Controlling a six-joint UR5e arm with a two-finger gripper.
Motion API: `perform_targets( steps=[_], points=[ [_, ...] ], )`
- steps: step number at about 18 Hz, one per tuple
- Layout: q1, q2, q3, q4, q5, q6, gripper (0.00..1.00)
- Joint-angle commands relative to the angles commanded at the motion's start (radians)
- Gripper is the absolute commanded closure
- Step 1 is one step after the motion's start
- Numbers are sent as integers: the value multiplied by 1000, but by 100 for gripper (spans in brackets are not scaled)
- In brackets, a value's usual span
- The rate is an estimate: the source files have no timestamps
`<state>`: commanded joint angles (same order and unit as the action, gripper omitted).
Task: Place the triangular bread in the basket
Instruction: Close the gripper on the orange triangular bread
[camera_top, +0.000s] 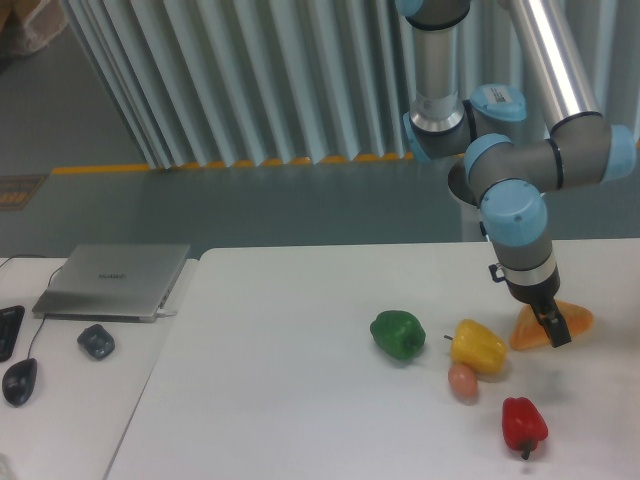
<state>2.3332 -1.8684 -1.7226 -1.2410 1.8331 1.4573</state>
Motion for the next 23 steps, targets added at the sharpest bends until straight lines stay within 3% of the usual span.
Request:
perform_targets(
  steps=[7,16,23],
  points=[
    [-17,-6,-21,6,54,23,0],
    [-29,-35,-40,44,54,14,0],
    [-28,-48,-38,41,54,28,3]
  ],
)
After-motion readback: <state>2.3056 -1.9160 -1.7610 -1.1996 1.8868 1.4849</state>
